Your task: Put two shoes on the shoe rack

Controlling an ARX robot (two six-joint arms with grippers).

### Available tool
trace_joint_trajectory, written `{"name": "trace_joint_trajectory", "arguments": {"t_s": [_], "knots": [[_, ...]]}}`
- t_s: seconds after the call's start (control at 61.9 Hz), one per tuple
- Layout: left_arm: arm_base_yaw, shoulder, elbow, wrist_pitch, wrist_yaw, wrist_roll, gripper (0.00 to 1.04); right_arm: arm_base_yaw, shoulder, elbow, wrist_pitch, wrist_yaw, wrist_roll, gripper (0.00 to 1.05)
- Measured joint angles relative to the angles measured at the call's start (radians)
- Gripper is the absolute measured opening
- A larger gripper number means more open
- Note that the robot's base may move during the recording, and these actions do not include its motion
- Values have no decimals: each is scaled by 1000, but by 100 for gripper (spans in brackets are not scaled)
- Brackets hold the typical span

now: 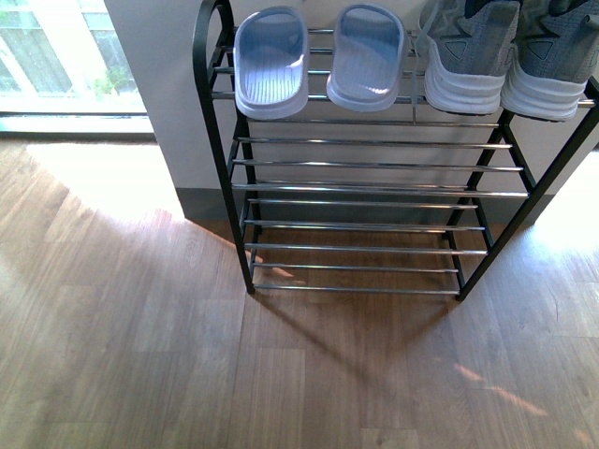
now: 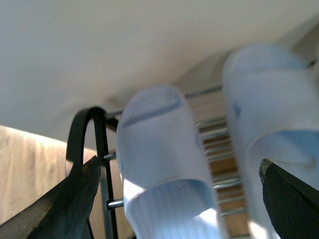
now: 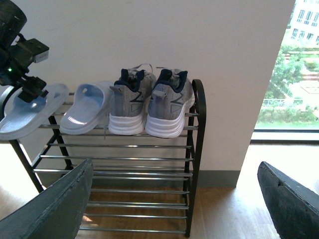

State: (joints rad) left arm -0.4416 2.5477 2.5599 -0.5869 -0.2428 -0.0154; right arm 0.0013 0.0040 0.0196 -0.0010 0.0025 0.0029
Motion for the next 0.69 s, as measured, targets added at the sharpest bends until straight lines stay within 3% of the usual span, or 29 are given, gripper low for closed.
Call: {"name": "trace_joint_trajectory", "arguments": {"t_s": [0.065, 0.129, 0.242, 0.291, 0.339, 0.355, 0.452, 0.695], "knots": [[-10, -198, -233, 133, -17, -58, 95, 0, 0, 0, 0, 0, 0, 96], [-18, -396, -455, 256, -98, -80, 95, 0, 0, 0, 0, 0, 0, 96], [-22, -702, -821, 473, -304, -35, 95, 0, 0, 0, 0, 0, 0, 96], [-18, -872, -1070, 620, -439, 16, 95, 0, 0, 0, 0, 0, 0, 96], [0, -959, -1227, 745, -388, 18, 91, 0, 0, 0, 0, 0, 0, 96], [15, -1017, -1345, 856, -305, 18, 85, 0, 0, 0, 0, 0, 0, 96], [66, -1165, -1679, 1125, -137, 18, 67, 0, 0, 0, 0, 0, 0, 96], [169, -1351, -2049, 1266, -32, 18, 28, 0, 0, 0, 0, 0, 0, 96]]}}
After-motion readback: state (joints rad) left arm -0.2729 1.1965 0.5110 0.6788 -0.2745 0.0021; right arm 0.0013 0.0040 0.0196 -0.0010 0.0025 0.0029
